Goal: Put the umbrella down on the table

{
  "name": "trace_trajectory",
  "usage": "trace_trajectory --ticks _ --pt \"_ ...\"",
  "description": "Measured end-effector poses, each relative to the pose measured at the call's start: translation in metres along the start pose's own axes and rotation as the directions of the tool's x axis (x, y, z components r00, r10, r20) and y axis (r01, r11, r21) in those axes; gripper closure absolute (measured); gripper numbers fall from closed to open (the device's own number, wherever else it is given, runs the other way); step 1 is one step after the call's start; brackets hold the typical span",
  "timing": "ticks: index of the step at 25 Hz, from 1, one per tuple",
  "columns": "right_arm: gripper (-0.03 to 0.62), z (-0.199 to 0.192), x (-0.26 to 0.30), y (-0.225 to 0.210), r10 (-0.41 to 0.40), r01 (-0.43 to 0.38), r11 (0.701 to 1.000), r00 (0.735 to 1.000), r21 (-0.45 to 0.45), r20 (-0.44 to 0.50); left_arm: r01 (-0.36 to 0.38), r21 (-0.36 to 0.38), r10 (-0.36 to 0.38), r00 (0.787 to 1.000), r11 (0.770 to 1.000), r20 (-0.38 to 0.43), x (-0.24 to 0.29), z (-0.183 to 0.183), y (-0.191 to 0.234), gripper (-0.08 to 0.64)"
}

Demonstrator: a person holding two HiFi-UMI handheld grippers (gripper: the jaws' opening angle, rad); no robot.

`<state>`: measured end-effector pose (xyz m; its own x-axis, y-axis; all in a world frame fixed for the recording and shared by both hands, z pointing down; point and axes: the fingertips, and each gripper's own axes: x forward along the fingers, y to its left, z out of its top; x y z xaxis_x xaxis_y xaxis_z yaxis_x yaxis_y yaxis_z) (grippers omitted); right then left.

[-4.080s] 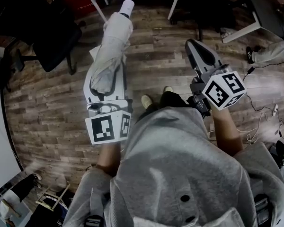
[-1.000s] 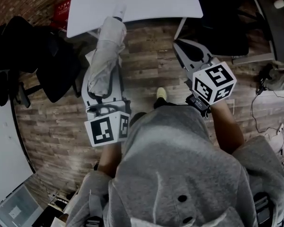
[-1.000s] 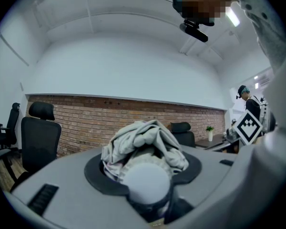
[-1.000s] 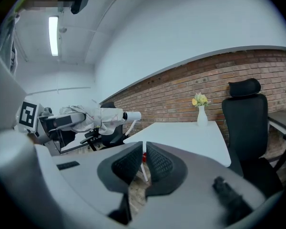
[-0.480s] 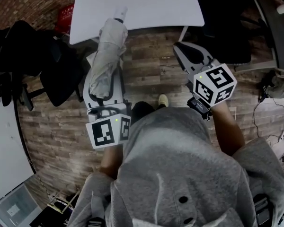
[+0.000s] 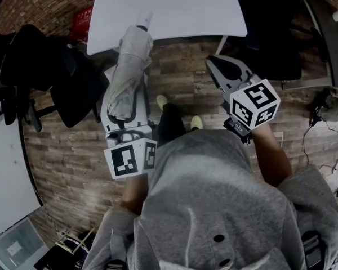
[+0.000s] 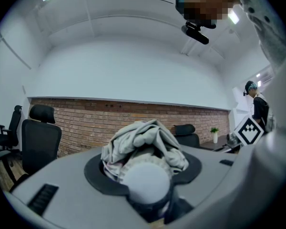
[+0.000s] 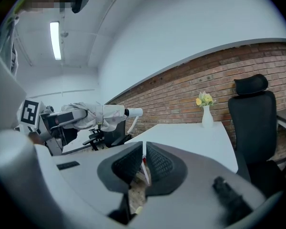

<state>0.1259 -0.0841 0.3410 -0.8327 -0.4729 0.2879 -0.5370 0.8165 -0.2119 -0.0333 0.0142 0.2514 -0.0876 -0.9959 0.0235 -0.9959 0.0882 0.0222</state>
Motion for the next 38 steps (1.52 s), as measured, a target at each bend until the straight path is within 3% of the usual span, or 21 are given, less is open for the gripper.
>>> trace_trajectory --ticks 13,38 --pt "0.554 0.017 0.036 -0.023 -0.021 0.020 1.000 1.000 -0.022 -0.013 0.010 -0.030 -0.010 1.000 0.999 0.010 0.050 -0.003 0.021 0.336" --pt "0.554 0.055 0.148 -0.085 -0.049 0.049 0.999 0.998 0.008 -0.035 0.019 -0.035 -0.022 0.997 0.999 -0.079 0.173 -0.024 0.082 0.336"
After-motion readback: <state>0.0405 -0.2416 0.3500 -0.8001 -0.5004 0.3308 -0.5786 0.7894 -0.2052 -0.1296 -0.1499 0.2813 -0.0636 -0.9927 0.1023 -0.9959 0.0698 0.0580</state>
